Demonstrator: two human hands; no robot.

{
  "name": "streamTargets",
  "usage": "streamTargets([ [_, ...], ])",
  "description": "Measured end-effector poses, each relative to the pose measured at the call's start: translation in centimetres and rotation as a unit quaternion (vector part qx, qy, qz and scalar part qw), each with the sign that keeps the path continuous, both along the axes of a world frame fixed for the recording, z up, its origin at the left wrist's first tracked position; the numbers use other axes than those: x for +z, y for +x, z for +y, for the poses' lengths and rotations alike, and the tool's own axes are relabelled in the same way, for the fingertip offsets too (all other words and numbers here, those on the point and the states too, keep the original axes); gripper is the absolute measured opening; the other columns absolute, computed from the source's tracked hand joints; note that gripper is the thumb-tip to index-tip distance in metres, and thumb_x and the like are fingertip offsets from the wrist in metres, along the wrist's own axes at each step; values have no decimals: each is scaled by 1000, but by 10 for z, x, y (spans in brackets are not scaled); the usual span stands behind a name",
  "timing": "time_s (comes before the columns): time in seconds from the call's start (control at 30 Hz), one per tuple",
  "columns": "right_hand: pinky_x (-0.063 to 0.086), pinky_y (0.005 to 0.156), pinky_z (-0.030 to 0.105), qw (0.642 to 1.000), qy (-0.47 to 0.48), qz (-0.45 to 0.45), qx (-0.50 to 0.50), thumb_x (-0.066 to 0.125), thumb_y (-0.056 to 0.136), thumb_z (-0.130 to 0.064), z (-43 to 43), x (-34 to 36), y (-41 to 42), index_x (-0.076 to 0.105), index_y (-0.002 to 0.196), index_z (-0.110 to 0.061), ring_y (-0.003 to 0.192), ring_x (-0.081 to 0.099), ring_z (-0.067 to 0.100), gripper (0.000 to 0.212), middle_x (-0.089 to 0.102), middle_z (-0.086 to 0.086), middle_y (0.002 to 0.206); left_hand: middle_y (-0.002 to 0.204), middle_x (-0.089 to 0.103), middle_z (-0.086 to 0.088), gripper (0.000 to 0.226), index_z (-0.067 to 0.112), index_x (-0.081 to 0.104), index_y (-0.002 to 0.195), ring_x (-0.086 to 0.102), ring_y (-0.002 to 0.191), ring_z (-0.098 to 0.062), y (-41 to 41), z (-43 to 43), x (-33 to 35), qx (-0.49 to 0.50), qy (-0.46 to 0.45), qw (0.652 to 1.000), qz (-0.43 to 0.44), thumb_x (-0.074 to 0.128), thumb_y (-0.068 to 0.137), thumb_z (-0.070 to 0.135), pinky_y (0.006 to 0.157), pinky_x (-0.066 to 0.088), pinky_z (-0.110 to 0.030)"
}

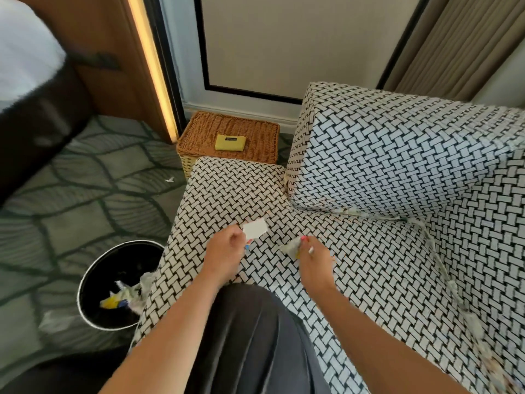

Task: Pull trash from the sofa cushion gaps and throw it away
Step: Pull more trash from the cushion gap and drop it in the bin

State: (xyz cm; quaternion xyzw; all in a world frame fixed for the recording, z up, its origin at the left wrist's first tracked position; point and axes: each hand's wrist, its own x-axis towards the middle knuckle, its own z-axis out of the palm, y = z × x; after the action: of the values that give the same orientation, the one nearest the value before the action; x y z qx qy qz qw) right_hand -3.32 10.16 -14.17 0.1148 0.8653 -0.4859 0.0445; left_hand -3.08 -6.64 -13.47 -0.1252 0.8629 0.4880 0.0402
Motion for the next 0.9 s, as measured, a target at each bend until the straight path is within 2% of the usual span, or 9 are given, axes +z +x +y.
streamTargets([
  [0.1,34,47,17,996,-62,-14,59,35,100,-23,-35,19,0,53,93,-18,55,40,8,20,53,0,72,77,59,0,19,17,57,84,48,58,-9,22,-39,11,42,-6,999,0,43,96,19,46,35,-14],
  [0.17,38,49,22,990,-56,-51,122,35,99,-26,-65,30,-4,55,98,-18,53,41,10,22,56,1,70,74,60,0,21,19,58,80,48,56,-9,33,-69,19,74,-5,997,1,45,95,19,46,35,-14],
  [0.23,45,56,27,980,-34,-93,175,36,99,-30,-98,38,-8,58,94,-14,56,46,11,28,55,1,68,70,61,-1,23,20,59,75,50,58,-12,43,-99,25,84,-4,996,-1,47,94,19,53,38,-21],
  [0.33,51,77,37,964,-21,-148,220,40,98,-30,-151,40,-10,59,101,-4,72,53,16,33,56,8,84,62,59,2,25,19,58,69,55,58,-11,56,-143,24,106,-5,994,-24,51,93,16,57,40,-22],
  [0.43,52,77,36,956,-35,-181,226,43,96,-29,-205,20,-11,56,112,-3,76,57,19,33,59,12,100,58,57,1,30,19,55,61,53,56,-12,62,-179,10,144,-18,988,-48,53,90,10,62,42,-27],
  [0.53,48,92,46,950,-13,-201,238,45,94,-26,-255,-10,-9,57,113,3,102,58,34,37,60,20,113,57,56,0,29,18,56,59,53,59,-18,69,-209,-13,188,-30,979,-73,54,86,9,67,44,-30],
  [0.67,51,86,49,941,14,-227,249,52,90,-28,-304,-47,-16,59,112,1,107,56,37,37,59,19,116,71,63,-8,25,18,59,61,63,80,-32,72,-242,-54,241,-26,962,-125,54,86,14,82,51,-40],
  [0.77,54,79,49,939,37,-243,242,52,92,-25,-327,-65,-28,55,120,0,106,56,36,38,54,18,120,74,63,-7,27,20,56,61,62,83,-28,67,-259,-80,263,-26,952,-155,53,87,16,76,50,-36],
  [0.9,49,92,44,931,107,-246,248,51,92,-24,-334,-100,-41,53,121,3,113,52,37,40,53,20,126,77,61,-5,28,19,54,58,58,83,-25,58,-276,-112,249,-57,945,-207,51,86,15,75,45,-32],
])
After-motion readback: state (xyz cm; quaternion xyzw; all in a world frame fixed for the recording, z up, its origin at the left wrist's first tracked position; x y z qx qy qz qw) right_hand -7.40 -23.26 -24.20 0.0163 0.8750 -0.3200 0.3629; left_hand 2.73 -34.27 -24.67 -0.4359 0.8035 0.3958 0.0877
